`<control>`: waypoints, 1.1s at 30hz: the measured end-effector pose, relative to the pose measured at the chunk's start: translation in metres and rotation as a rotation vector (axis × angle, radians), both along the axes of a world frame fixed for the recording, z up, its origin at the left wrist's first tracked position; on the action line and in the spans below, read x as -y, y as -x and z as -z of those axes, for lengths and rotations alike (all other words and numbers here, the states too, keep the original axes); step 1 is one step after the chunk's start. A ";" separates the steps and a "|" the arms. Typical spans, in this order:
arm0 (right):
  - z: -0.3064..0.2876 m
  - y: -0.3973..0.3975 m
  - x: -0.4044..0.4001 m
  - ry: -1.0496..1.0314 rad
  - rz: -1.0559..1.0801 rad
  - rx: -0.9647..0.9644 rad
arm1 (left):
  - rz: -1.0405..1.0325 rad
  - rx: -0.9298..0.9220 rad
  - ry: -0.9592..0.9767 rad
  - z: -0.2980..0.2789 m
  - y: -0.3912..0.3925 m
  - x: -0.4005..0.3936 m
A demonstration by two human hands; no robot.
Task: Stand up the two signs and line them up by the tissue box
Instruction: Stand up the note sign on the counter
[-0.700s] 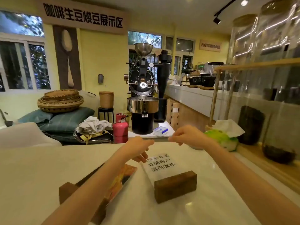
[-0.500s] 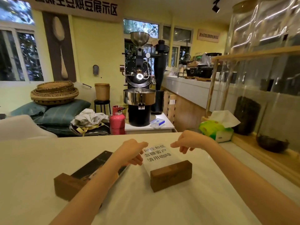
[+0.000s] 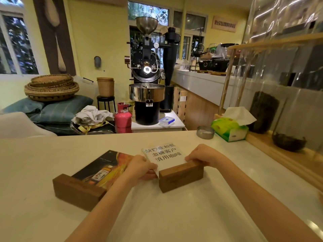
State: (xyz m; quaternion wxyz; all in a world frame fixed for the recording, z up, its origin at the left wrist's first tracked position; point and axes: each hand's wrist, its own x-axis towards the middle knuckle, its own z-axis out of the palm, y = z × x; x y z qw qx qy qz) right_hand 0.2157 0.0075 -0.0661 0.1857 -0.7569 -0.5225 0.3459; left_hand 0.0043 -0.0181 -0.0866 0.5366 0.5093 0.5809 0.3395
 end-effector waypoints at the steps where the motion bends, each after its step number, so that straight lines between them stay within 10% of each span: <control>1: 0.002 0.000 0.000 -0.005 0.010 -0.027 | -0.007 0.014 0.000 0.003 -0.002 0.001; 16: 0.014 0.000 0.020 -0.298 0.074 -0.241 | -0.116 0.233 -0.109 0.000 -0.009 0.008; 33: 0.002 -0.016 0.034 -0.529 -0.050 -0.468 | 0.084 -0.155 -0.488 -0.025 0.000 0.010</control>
